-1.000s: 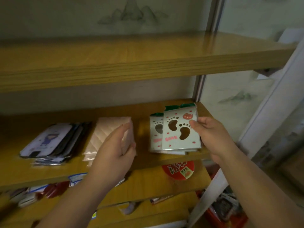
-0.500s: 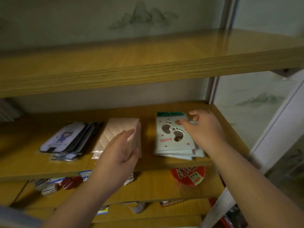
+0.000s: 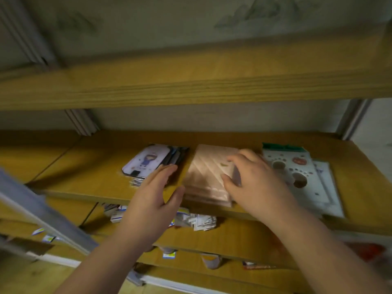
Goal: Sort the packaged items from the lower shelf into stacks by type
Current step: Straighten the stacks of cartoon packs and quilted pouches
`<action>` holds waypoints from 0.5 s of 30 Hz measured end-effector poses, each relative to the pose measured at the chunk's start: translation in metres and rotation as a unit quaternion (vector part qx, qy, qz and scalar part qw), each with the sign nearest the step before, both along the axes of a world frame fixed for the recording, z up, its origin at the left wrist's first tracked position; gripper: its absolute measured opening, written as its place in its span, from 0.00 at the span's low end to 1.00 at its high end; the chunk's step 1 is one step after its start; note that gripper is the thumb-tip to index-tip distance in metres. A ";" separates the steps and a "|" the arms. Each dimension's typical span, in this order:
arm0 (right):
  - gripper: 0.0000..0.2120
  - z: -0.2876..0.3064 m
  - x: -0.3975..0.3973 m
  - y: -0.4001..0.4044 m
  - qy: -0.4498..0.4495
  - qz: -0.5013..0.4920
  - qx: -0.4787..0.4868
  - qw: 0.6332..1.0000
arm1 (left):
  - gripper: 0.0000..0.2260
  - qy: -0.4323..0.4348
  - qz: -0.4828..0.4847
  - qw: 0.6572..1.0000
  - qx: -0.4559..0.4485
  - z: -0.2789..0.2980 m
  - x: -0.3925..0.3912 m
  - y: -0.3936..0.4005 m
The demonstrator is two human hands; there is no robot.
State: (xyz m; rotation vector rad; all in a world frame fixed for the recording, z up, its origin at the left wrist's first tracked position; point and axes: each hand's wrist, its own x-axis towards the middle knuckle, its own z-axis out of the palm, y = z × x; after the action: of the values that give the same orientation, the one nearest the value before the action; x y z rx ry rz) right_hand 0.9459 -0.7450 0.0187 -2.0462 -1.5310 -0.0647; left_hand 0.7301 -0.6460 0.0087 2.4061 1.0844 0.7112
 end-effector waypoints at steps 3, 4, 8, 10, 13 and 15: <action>0.22 0.002 -0.022 0.020 0.017 0.009 -0.008 1.000 | 0.29 -0.029 0.016 0.999 -0.019 0.004 -0.023 0.020; 0.22 0.003 -0.031 0.028 0.032 0.012 -0.009 0.999 | 0.29 -0.039 0.021 0.999 -0.025 0.004 -0.031 0.028; 0.21 0.004 -0.070 0.063 0.065 0.012 -0.010 0.998 | 0.28 -0.054 0.030 0.997 -0.043 0.004 -0.062 0.069; 0.22 0.004 -0.089 0.082 0.065 0.002 -0.020 0.998 | 0.28 -0.046 0.035 0.997 -0.051 0.004 -0.076 0.091; 0.26 0.002 -0.114 0.112 0.107 -0.009 -0.046 0.993 | 0.32 -0.035 0.031 0.996 -0.070 0.004 -0.090 0.128; 0.29 -0.003 -0.125 0.129 0.139 -0.045 -0.076 0.986 | 0.34 -0.028 0.030 0.993 -0.112 0.004 -0.092 0.150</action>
State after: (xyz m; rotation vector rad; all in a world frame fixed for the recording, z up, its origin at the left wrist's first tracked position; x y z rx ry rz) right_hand 0.8207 -0.6162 0.0154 -2.1378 -1.3044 0.2996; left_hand 0.6376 -0.4960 0.0124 2.1615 1.1514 0.6366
